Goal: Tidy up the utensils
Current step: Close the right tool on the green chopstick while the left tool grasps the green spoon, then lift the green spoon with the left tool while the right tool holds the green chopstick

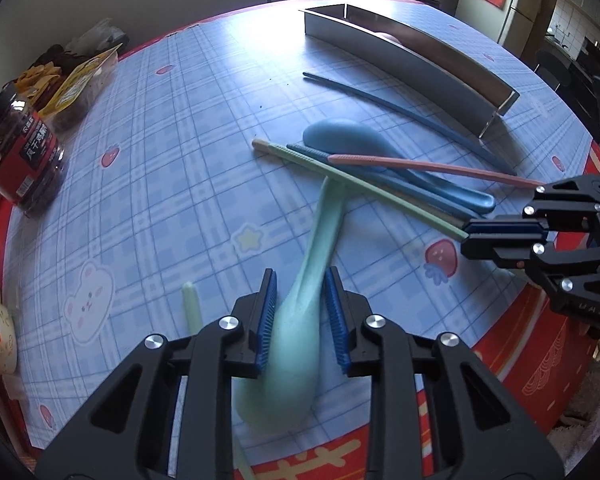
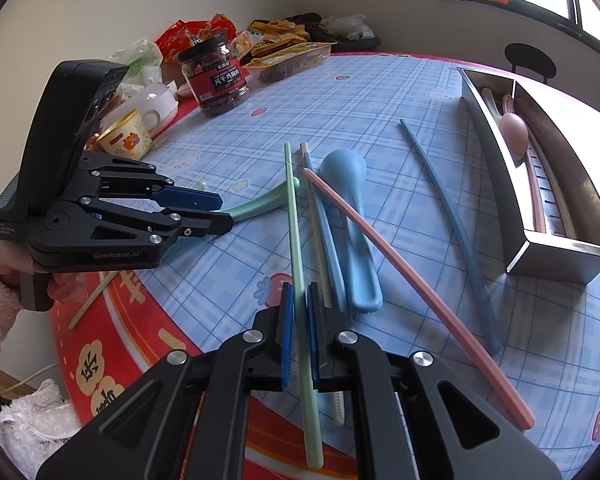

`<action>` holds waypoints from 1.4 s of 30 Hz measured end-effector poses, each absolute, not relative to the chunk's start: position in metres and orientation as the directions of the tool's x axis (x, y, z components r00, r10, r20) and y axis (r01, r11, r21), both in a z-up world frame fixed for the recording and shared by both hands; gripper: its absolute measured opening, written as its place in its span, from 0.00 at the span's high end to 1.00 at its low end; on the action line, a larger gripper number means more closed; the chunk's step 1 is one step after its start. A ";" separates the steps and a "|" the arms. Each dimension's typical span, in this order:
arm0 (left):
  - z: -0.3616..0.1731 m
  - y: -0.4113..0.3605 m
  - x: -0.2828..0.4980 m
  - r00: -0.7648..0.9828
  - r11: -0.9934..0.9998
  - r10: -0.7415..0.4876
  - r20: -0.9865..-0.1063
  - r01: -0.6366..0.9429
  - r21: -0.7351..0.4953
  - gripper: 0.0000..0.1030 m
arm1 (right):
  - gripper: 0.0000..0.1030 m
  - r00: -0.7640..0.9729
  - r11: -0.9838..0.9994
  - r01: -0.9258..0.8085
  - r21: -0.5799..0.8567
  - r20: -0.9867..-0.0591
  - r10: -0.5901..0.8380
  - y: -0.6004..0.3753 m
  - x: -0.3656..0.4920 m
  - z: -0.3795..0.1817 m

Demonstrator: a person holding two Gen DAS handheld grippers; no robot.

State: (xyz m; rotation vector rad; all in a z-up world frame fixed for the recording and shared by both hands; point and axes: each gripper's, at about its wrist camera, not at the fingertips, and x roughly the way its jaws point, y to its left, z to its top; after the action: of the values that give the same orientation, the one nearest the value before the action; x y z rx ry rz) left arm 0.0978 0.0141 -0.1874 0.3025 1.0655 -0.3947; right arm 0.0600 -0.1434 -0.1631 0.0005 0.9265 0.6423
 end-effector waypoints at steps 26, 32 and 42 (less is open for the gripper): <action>-0.189 0.028 0.067 0.503 0.924 -0.167 -0.848 0.379 0.043 0.73 | 0.90 0.433 0.815 -0.539 0.213 -0.760 0.485 -0.130 0.060 -0.163; -0.190 0.022 0.062 0.524 0.917 -0.150 -0.838 0.390 0.081 0.75 | 0.90 0.452 0.818 -0.554 0.153 -0.770 0.450 -0.123 0.057 -0.161; -0.190 0.022 0.059 0.541 0.916 -0.155 -0.827 0.392 0.084 0.75 | 0.94 0.456 0.819 -0.542 0.186 -0.754 0.473 -0.130 0.058 -0.161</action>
State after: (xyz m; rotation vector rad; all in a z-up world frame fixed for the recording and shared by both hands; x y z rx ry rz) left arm 0.0590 0.0220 -0.1901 0.2735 0.9468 -0.3295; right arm 0.0575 -0.1305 -0.1612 -0.0852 0.9015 0.6268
